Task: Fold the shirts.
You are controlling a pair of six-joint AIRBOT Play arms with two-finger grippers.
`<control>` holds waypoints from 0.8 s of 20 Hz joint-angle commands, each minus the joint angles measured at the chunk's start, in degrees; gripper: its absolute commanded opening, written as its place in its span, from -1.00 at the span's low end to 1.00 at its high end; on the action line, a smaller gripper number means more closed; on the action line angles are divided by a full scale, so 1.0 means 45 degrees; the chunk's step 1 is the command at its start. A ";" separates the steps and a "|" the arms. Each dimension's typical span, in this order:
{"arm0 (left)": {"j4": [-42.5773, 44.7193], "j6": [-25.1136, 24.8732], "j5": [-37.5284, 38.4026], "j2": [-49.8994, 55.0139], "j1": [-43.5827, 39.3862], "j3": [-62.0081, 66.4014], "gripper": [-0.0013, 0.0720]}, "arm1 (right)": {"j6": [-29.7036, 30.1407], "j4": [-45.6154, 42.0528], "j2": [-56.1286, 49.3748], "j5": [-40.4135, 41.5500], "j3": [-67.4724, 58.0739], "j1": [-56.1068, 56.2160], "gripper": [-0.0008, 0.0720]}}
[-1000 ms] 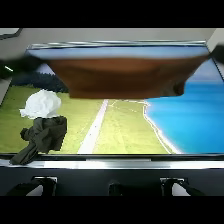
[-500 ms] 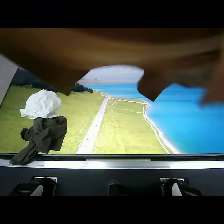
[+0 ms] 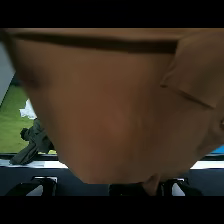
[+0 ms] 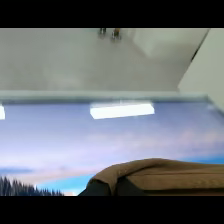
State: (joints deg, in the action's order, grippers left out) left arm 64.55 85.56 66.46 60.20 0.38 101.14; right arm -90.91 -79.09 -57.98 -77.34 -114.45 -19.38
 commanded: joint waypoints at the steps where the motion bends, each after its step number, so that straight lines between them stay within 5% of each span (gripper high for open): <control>1: 0.0296 -0.0068 0.1127 0.2958 -0.0209 -0.1783 -0.90 | -0.0078 0.0505 -0.3823 -0.3915 0.0160 0.0000 -0.88; 6: -0.0165 -0.0340 0.1083 0.7975 -0.0233 -0.2637 -0.90 | -0.0670 0.2890 -0.8854 -0.2973 0.1447 0.0000 -0.88; 12: -0.1404 -0.0432 -0.0452 1.0302 -0.0146 -0.1030 -0.90 | -0.0656 0.5498 -1.0807 0.1467 0.1447 -0.0005 -0.88; 16: -0.1399 -0.1540 0.1933 1.0273 0.0549 0.0126 -0.90 | 0.0646 0.4915 -1.0287 -0.0845 0.1195 -0.0257 -0.88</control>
State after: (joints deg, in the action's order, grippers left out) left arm 58.74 81.82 68.23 105.16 1.17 98.43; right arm -91.68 -56.82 -104.60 -76.79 -108.66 -19.90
